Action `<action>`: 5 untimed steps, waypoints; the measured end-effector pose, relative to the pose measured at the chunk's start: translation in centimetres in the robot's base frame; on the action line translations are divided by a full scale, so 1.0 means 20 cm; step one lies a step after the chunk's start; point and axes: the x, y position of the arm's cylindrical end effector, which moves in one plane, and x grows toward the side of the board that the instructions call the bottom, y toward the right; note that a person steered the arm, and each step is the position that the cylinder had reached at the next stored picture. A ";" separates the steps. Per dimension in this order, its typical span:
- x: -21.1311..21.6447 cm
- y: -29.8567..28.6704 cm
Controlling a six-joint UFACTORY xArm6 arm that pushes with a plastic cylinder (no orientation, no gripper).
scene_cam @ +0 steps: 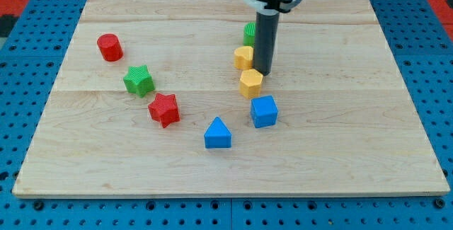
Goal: Push blue cube slightly towards left
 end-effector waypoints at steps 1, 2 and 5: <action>0.04 0.05; 0.04 0.25; 0.25 0.47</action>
